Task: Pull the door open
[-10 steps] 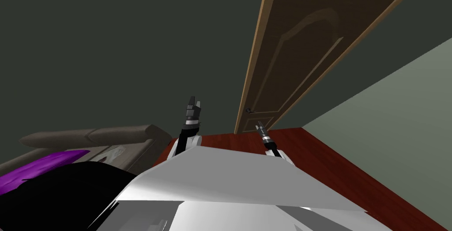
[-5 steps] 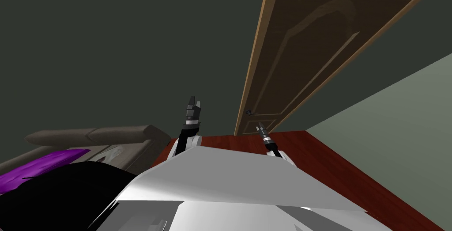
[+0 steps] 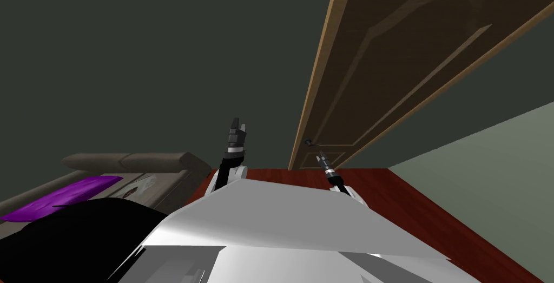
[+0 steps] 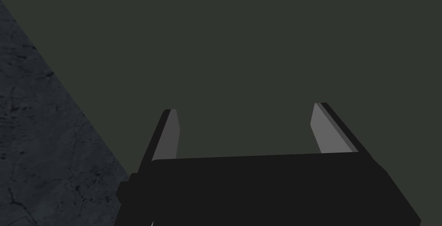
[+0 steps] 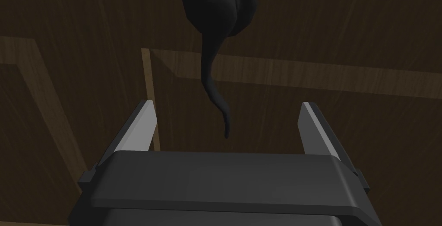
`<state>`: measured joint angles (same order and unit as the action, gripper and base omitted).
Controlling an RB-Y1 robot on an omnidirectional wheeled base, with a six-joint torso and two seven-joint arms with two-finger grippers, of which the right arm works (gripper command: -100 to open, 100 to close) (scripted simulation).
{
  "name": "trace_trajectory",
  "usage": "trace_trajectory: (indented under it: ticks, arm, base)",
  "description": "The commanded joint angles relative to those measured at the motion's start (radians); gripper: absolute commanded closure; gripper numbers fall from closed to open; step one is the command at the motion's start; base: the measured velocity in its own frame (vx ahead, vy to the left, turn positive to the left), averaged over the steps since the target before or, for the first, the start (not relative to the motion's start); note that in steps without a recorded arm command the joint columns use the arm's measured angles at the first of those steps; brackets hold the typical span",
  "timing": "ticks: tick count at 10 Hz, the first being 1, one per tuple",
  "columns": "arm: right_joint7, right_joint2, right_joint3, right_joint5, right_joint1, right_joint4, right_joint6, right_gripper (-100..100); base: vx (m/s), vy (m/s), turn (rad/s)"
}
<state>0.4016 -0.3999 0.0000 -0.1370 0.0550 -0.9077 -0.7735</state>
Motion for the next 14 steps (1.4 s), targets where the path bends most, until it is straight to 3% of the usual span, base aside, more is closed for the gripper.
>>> trace_trajectory:
  ticks: [1,5,6,10,11,14]
  arm:
    - [-0.006,-0.001,-0.011,0.007,-0.002,0.028,-0.020,-100]
    - [-0.004,-0.024,-0.054,0.036,0.000,0.089,-0.054,-100]
    - [-0.004,-0.032,-0.070,0.047,0.000,0.111,-0.066,-100]
    - [-0.005,-0.036,-0.081,0.054,0.001,0.130,-0.077,-100]
    - [-0.005,-0.036,-0.081,0.054,0.001,0.130,-0.077,100]
    - [-0.005,-0.036,-0.081,0.054,0.001,0.130,-0.077,100]
  base:
    - [0.114,0.026,0.068]
    - [0.128,0.027,0.154]
    - [0.125,0.028,0.393]
    - [0.085,0.006,0.035]
    - [-0.010,0.000,-0.029]
    - [-0.013,-0.003,0.000]
